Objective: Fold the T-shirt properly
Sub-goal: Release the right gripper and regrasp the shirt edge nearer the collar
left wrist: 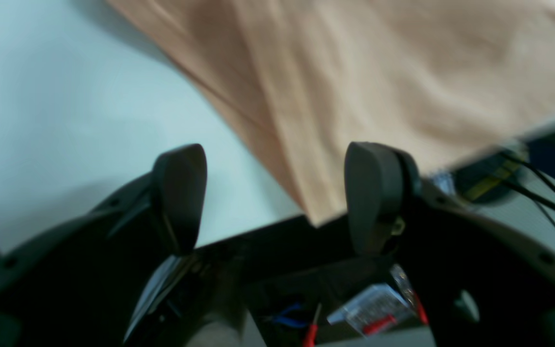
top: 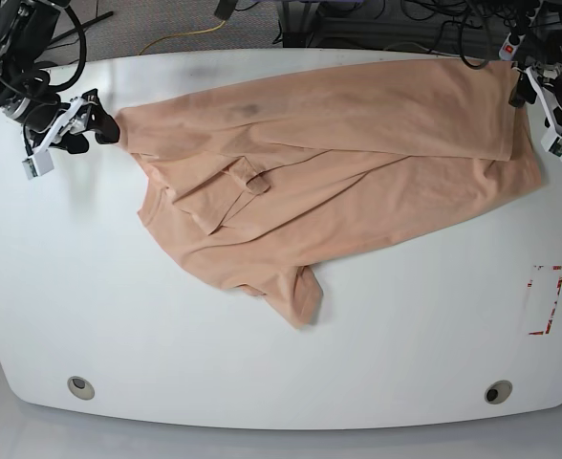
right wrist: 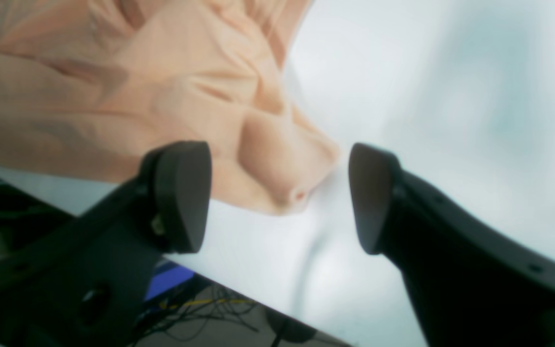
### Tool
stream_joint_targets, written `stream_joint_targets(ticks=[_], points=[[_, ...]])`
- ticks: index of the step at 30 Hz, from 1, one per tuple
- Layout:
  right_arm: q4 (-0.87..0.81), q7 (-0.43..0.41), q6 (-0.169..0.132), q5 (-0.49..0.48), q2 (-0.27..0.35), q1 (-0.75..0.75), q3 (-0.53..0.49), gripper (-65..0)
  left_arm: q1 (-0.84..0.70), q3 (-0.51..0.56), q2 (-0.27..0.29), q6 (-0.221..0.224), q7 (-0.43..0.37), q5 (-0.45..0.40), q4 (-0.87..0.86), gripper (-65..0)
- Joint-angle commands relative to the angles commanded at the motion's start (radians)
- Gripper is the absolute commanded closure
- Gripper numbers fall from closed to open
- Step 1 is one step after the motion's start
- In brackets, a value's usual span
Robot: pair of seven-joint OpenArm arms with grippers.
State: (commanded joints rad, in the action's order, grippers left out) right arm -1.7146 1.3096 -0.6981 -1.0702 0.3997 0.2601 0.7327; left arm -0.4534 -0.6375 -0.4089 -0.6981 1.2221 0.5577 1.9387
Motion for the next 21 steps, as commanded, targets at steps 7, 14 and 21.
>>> stream_joint_targets(ticks=[7, 14, 21], points=[[0.184, 0.000, 0.000, 0.000, 0.000, -0.126, -0.014, -41.7, 0.092, -0.052, 0.152, 0.000, 0.000, -0.190, 0.000, -40.6], [0.284, 0.000, 0.000, 0.000, 0.002, -0.247, -0.138, -41.7, 0.135, -0.126, 0.216, 0.000, 0.000, -0.219, 0.000, -40.3], [0.331, -0.066, 0.000, 0.026, 0.002, -0.305, -0.315, -41.5, 0.137, -0.130, 0.215, 0.000, 0.000, -0.219, 0.000, -40.3]])
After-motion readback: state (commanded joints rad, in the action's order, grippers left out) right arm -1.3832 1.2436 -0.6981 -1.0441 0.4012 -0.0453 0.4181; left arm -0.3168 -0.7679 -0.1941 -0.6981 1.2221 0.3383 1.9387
